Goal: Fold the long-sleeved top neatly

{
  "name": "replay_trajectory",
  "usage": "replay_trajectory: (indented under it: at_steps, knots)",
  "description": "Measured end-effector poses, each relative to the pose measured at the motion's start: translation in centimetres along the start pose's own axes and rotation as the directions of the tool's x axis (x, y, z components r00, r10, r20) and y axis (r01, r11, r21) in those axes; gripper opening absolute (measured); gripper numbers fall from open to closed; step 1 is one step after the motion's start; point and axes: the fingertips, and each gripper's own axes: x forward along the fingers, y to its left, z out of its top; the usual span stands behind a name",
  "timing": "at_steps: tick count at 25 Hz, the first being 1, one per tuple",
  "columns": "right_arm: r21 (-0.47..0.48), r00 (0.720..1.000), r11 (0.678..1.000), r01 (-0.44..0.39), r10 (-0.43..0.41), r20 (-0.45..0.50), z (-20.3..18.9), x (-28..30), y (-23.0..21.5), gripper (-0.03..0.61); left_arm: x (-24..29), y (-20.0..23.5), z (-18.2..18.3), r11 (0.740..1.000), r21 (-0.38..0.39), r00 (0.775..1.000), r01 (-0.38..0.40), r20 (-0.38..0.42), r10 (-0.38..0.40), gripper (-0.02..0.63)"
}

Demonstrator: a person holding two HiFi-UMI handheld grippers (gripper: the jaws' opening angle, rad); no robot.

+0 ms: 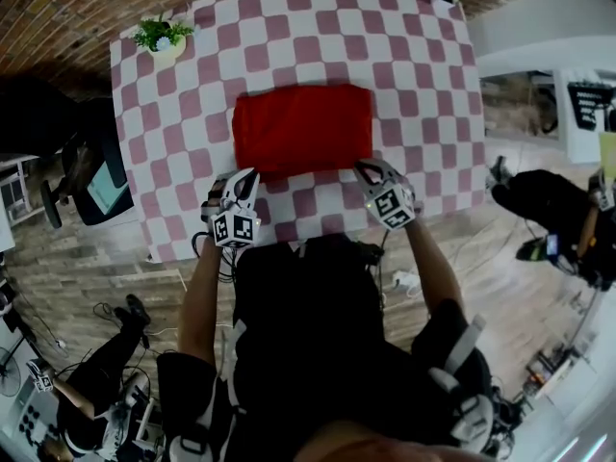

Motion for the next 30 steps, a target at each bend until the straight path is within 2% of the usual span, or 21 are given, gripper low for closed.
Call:
replay_trajectory:
  at_steps: [8, 20, 30]
  knots:
    - [0.023, 0.997, 0.999, -0.035, 0.037, -0.065, -2.6, 1.3, 1.5, 0.023, 1.2, -2.5, -3.7, 0.997, -0.06, 0.996, 0.05, -0.069, -0.054, 0.018]
    - [0.032, 0.994, 0.999, -0.041, 0.044, -0.103, -4.2, 1.9, 1.6, 0.023, 1.7, -3.6, -4.7, 0.996, -0.067, 0.993, 0.054, -0.105, -0.06, 0.018]
    - [0.053, 0.992, 0.998, -0.042, 0.048, -0.115, -4.3, 1.9, 2.0, 0.025, 1.5, -4.2, -4.8, 0.984, -0.171, 0.991, 0.052, -0.112, -0.071, 0.038]
